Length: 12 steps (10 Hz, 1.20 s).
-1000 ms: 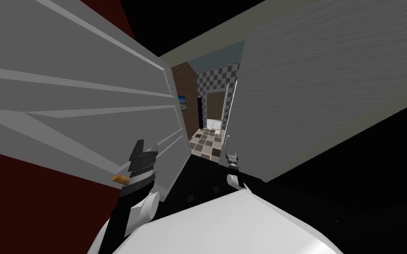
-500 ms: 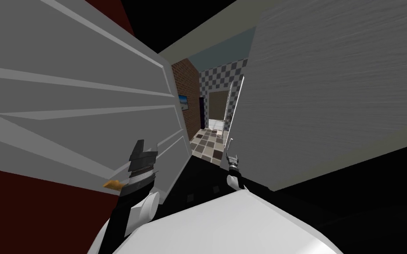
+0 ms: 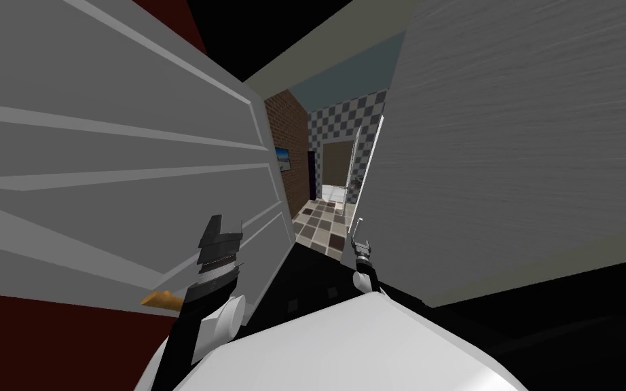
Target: Pull the door open
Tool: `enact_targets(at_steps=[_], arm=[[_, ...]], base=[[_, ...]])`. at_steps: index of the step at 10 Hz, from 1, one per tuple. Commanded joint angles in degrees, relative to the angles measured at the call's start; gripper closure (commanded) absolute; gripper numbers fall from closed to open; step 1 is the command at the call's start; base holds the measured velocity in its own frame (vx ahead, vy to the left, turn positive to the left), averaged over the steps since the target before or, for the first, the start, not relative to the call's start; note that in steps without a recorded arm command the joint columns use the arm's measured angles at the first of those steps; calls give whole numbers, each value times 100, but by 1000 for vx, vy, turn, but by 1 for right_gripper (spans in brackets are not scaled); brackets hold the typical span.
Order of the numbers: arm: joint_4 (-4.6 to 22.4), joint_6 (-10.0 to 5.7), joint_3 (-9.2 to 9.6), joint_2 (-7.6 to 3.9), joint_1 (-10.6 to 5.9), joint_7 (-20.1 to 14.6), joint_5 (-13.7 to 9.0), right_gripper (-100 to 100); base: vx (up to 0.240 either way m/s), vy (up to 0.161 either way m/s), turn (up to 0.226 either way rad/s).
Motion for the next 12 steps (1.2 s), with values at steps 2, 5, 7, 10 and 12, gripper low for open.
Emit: enact_targets(at_steps=[2, 5, 7, 10, 12], arm=[[36, -12, 3, -204, 108, -242, -16, -100], [218, -82, 10, -582, 240, -701, -42, -100], [284, -108, 13, -720, 288, -870, -51, -100], [413, -157, 18, -988, 381, -1195, -70, -100], [361, -144, 15, -938, 387, -1122, -68, 100]], base=[[152, 9, 24], [141, -5, 33], [94, 0, 18], [145, 5, 25], [32, 0, 1]])
